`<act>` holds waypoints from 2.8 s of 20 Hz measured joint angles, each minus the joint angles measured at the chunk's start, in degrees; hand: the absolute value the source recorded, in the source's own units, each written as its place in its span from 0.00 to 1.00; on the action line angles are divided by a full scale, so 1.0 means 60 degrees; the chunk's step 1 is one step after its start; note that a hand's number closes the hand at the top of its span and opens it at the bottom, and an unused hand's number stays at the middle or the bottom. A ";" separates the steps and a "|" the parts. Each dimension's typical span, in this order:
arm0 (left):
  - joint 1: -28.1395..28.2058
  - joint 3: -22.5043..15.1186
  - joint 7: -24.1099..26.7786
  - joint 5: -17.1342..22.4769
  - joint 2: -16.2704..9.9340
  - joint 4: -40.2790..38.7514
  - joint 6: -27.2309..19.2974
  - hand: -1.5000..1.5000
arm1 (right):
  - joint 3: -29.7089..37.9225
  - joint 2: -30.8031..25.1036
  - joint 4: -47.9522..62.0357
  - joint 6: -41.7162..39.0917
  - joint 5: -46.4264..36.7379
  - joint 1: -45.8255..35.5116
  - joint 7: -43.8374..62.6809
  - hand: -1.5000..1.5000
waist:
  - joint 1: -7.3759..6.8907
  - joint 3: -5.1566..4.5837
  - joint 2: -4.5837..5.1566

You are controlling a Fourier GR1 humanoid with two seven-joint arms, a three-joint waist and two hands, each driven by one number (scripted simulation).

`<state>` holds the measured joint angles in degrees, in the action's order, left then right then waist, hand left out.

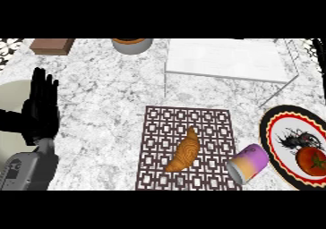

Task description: Pick the croissant from the placemat and place it in the tiered shelf

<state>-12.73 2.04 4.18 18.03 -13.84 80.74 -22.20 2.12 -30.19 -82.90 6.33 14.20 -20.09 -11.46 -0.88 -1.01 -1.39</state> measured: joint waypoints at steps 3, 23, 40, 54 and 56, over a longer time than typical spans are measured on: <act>0.0124 -0.0167 -0.0199 -0.0172 -0.0242 0.0384 0.0144 0.50 | -0.0796 0.0479 -0.0493 0.0687 -0.0638 -0.0134 0.1012 1.00 | 0.0023 0.0093 0.0090; 0.1125 -0.1433 -0.1547 -0.1243 -0.0949 0.1899 0.0536 0.50 | -0.5619 0.2372 -0.2793 0.2225 -0.4668 -0.1035 0.9378 0.00 | 0.0094 0.0115 0.0085; 0.1072 -0.1553 -0.1907 -0.1407 -0.0873 0.2197 0.0492 0.50 | -0.7992 0.3376 -0.0140 -0.1622 -0.5593 -0.4719 1.3656 0.00 | -0.0005 0.0125 0.0139; 0.1497 -0.1367 -0.1658 -0.1471 -0.0846 0.2278 0.0525 0.50 | -0.8587 0.3954 0.2235 -0.2654 -0.6040 -0.4817 1.3800 0.00 | 0.0222 0.0142 0.0126; 0.1482 -0.1349 -0.1700 -0.1484 -0.0809 0.2271 0.0507 0.50 | -0.8603 0.4014 0.2219 -0.2700 -0.6202 -0.4642 1.3800 0.00 | 0.0256 0.0146 0.0132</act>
<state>-3.84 -6.06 -6.02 9.13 -18.69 94.36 -19.16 -49.50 -6.10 -69.59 -9.87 -23.01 -47.94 71.34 0.65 -0.13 -0.60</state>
